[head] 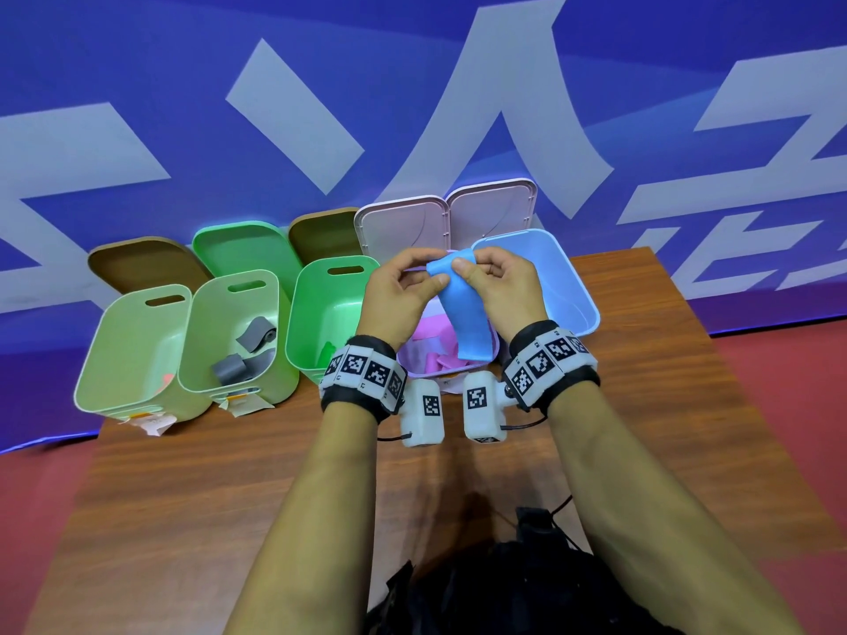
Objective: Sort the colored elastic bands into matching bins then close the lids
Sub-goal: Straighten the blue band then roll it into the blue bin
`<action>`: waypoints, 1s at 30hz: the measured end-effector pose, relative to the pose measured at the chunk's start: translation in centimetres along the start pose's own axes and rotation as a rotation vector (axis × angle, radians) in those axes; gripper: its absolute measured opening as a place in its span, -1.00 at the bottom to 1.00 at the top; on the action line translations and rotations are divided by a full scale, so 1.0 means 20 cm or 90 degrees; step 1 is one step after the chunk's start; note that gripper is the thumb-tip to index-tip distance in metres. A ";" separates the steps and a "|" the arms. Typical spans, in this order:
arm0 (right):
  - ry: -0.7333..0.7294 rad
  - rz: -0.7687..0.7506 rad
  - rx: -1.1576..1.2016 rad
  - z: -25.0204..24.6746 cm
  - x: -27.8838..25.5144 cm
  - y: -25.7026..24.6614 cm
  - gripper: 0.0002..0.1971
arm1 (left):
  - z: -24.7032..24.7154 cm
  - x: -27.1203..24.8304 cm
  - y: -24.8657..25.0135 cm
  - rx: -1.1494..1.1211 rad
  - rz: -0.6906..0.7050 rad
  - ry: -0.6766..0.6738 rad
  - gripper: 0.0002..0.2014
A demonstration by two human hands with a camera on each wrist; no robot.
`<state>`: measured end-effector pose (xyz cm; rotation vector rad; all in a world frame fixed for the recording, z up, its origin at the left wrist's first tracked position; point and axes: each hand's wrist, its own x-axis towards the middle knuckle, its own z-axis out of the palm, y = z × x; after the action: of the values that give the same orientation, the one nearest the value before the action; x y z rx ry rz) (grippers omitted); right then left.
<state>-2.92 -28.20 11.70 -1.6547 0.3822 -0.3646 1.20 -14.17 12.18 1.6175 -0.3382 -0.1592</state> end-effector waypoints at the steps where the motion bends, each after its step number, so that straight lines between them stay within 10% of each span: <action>1: -0.001 0.003 0.002 0.00 0.00 0.00 -0.87 | 0.00 0.00 0.00 -0.002 -0.001 0.005 -0.72; 30: -0.035 -0.010 0.026 0.00 0.00 0.00 -0.86 | 0.01 0.01 -0.02 -0.012 0.004 0.010 -0.82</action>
<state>-2.99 -28.12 11.74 -1.6253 0.3200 -0.3360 1.32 -14.32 11.79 1.5980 -0.3277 -0.1444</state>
